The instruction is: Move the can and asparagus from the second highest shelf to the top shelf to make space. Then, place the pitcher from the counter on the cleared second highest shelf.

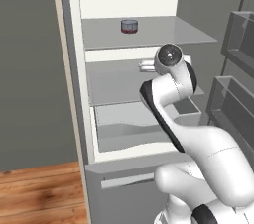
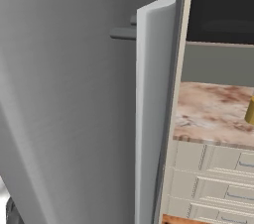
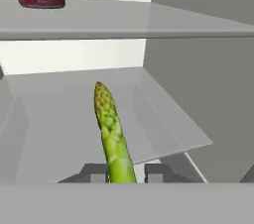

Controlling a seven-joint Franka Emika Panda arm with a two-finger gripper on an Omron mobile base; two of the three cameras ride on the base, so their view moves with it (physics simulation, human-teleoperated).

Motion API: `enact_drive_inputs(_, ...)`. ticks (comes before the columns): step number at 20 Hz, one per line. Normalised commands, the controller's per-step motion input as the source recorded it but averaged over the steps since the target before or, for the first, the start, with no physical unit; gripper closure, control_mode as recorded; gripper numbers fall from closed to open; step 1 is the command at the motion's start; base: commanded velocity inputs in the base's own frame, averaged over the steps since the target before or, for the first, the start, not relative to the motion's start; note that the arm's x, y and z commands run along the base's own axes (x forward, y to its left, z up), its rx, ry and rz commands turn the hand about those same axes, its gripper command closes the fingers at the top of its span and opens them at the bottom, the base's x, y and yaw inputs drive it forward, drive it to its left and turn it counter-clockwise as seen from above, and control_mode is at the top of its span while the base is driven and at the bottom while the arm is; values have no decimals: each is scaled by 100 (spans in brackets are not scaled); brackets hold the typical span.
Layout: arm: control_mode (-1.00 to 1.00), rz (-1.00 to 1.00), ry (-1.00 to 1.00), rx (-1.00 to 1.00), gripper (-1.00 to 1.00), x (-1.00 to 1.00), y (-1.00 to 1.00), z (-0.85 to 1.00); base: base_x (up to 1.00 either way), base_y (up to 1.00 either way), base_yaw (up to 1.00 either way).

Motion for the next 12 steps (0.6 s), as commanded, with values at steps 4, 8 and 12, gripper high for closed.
enact_drive_inputs(4,-100,-5,-25,0,100,-2,-1,50,0,0,0)
enact_drive_inputs(8,-100,-3,-16,0,100,0,-11,53,0,0,0)
enact_drive_inputs(12,-100,-4,0,0,100,1,-23,60,0,0,0)
